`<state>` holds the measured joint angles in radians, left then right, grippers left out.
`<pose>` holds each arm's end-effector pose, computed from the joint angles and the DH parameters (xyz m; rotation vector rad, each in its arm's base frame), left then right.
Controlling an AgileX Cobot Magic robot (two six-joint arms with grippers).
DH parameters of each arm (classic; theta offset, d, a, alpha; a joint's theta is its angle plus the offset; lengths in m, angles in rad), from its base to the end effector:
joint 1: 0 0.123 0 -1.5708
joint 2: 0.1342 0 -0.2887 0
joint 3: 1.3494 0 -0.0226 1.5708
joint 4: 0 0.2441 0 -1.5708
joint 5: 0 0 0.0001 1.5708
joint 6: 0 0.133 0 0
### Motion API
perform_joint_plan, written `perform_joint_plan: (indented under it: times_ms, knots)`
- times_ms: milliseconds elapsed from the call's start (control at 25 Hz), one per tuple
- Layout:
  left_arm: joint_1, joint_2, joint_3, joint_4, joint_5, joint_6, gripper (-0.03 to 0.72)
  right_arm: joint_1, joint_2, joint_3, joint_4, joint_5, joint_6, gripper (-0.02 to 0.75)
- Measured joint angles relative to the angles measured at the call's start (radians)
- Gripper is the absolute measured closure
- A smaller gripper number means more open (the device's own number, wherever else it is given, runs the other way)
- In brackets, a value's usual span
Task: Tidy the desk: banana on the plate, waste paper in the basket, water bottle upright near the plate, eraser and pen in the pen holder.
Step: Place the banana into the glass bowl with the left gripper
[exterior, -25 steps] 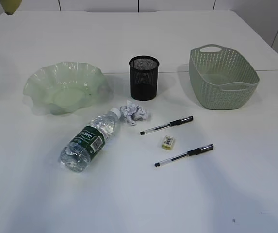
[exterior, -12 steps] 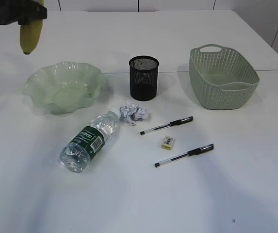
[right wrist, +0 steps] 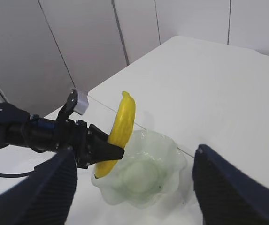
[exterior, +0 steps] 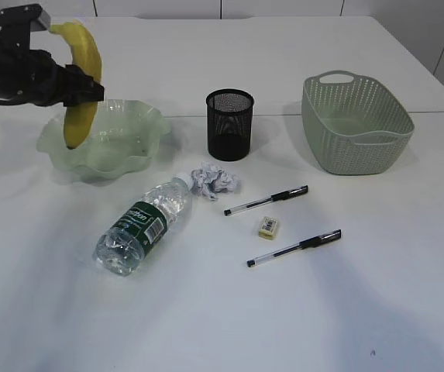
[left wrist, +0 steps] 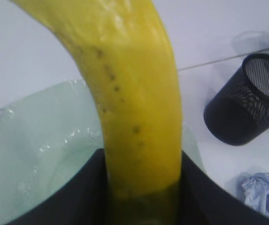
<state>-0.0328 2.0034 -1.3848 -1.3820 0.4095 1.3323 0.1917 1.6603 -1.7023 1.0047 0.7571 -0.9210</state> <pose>0.4750 -0.0677 0.1920 0.2275 2.1544 -0.4754 0.3832 0.1530 0.4222 -0.6558 1.7839 0.6716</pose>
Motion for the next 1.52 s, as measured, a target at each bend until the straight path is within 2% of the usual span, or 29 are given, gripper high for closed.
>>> perform_joint_plan:
  times_ms: [440, 1520]
  knots:
    - [0.000, 0.081, -0.002, 0.000, 0.069, 0.000, 0.409, 0.000, 0.000, 0.000, -0.012, -0.009, 0.000, 0.166]
    - [0.000, 0.081, -0.002, 0.004, 0.040, 0.000, 0.391, 0.000, 0.000, 0.000, -0.015, -0.013, 0.000, 0.166]
